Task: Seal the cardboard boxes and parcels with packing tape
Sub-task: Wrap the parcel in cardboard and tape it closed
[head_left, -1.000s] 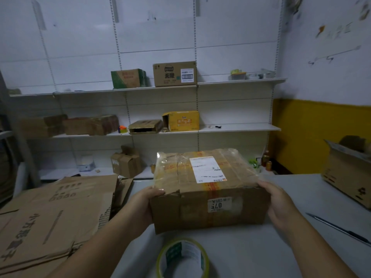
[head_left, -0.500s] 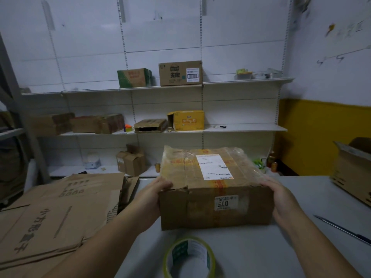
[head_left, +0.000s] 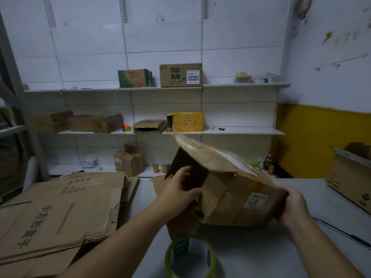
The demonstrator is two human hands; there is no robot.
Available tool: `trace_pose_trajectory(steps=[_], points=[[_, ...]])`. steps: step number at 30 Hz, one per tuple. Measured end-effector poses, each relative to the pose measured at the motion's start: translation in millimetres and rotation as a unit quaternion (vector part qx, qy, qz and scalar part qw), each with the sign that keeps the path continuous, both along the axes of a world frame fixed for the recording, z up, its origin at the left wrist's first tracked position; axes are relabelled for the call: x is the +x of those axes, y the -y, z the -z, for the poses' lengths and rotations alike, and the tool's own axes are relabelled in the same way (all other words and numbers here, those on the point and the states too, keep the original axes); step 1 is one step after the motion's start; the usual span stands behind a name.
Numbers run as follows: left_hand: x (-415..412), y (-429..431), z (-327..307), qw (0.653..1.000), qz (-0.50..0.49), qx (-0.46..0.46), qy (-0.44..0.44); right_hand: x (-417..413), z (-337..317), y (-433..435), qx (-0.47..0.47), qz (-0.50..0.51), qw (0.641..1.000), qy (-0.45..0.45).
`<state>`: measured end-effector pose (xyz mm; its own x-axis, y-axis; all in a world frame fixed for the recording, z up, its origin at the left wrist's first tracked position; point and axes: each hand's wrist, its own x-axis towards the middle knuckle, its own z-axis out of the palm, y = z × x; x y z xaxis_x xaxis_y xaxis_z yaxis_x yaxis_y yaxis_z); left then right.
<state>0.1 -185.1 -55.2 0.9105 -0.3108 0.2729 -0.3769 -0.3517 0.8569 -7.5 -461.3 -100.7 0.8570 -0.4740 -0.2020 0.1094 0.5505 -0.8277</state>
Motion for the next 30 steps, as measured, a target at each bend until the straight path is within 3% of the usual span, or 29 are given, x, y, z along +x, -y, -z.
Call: trace_pose_trajectory(steps=[2,3,6,9,11,13,15,17,20,22,25,30], points=[[0,6,-3,0.992,0.012,0.108,0.068,7,-2,0,-0.022,-0.006,1.0,-0.009],[-2,6,-5,0.988,0.021,0.12,0.094,12,-2,1,-0.035,-0.01,0.999,-0.014],[-9,-10,-9,0.989,0.008,0.028,0.146,24,-8,2,-0.064,-0.01,0.997,-0.031],[6,-39,5,0.952,-0.127,-0.02,0.277,41,-13,7,-0.1,-0.008,0.994,-0.034],[21,-48,15,0.967,-0.148,-0.042,0.205,55,-10,11,-0.128,0.003,0.991,-0.025],[33,-46,20,0.991,-0.084,-0.1,-0.01,68,-8,9,-0.212,0.053,0.975,-0.045],[43,-44,23,0.983,-0.041,-0.141,-0.107,70,-12,1,-0.366,0.115,0.92,-0.084],[51,-44,27,0.978,-0.031,-0.168,-0.117,53,-18,-11,-0.458,0.182,0.868,-0.061],[57,-45,31,0.98,-0.028,-0.165,-0.107,-4,-10,-38,-0.463,0.216,0.855,0.09],[60,-43,34,0.983,-0.014,-0.147,-0.106,-38,2,-59,-0.555,0.159,0.806,0.129],[60,-34,31,0.987,-0.006,-0.123,-0.107,-46,17,-75,-0.684,0.007,0.726,0.07],[63,-25,22,0.991,-0.002,-0.087,-0.098,-12,9,-68,-0.667,-0.042,0.742,0.05]])
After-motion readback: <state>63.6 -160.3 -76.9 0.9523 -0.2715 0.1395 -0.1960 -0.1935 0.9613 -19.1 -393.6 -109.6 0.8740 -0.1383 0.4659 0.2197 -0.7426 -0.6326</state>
